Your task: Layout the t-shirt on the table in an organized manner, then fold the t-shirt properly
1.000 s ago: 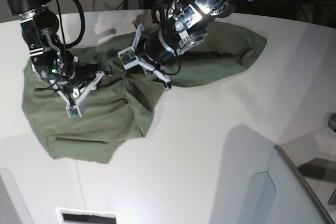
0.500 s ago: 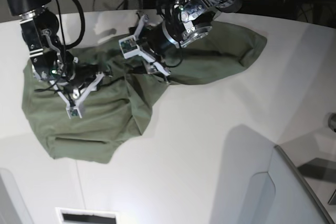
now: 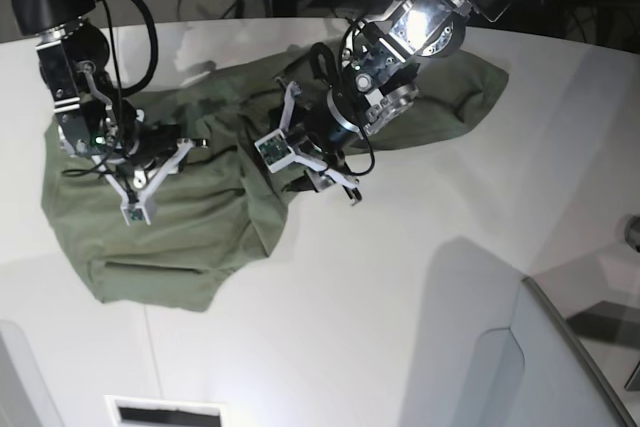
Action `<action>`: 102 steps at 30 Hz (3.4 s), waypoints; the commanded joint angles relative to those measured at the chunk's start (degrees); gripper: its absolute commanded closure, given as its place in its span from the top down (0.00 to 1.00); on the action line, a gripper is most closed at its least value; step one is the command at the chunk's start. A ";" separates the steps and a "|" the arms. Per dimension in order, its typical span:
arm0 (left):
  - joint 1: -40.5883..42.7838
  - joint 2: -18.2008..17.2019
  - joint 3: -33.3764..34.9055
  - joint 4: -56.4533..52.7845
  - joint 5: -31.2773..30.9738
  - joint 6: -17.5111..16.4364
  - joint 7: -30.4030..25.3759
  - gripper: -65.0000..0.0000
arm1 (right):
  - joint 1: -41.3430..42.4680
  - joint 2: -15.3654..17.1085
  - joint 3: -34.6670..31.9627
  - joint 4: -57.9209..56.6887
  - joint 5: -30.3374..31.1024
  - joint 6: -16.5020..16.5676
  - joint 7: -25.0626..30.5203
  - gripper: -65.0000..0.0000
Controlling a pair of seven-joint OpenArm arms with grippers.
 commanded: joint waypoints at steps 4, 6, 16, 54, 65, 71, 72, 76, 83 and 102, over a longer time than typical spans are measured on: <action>-1.22 0.81 0.39 0.04 -0.26 0.12 -1.71 0.46 | 0.98 0.23 0.50 0.87 0.34 0.10 0.86 0.27; -1.31 0.90 0.22 -0.13 -0.26 -1.02 -1.36 0.46 | 0.98 0.23 0.50 0.87 0.34 0.10 0.86 0.27; -2.02 2.75 -10.07 6.20 -14.23 -4.54 9.01 0.46 | 0.98 0.14 0.06 0.78 0.34 0.10 0.86 0.27; -13.80 -7.10 -22.82 -25.28 -79.64 -25.55 25.80 0.55 | 0.72 -1.00 -0.03 1.31 0.34 0.19 0.86 0.27; -14.23 -3.76 -23.61 -25.80 -80.17 -28.98 31.78 0.54 | 0.72 -2.67 0.32 1.31 0.34 0.10 0.86 0.27; -15.73 0.29 -23.43 -26.16 -79.73 -28.98 31.96 0.54 | 0.01 -2.41 -0.03 3.86 0.34 0.10 0.86 0.27; -15.91 0.20 -23.61 -25.72 -79.99 -28.98 31.96 0.54 | -0.87 -2.32 -0.03 5.97 0.16 0.01 0.86 0.27; -15.91 -3.32 -28.53 -24.66 -79.55 -28.80 31.87 0.48 | -3.59 -2.85 -0.03 16.25 -9.33 -1.57 0.42 0.29; -10.54 -14.22 -40.40 -24.31 -69.44 -28.80 31.87 0.00 | -3.68 -7.25 -8.91 21.97 -24.02 -4.74 -7.58 0.55; 8.09 -15.80 -63.34 -13.76 -50.98 -29.15 26.59 0.00 | 1.77 -9.71 -15.85 11.07 -24.54 -9.13 -8.55 0.54</action>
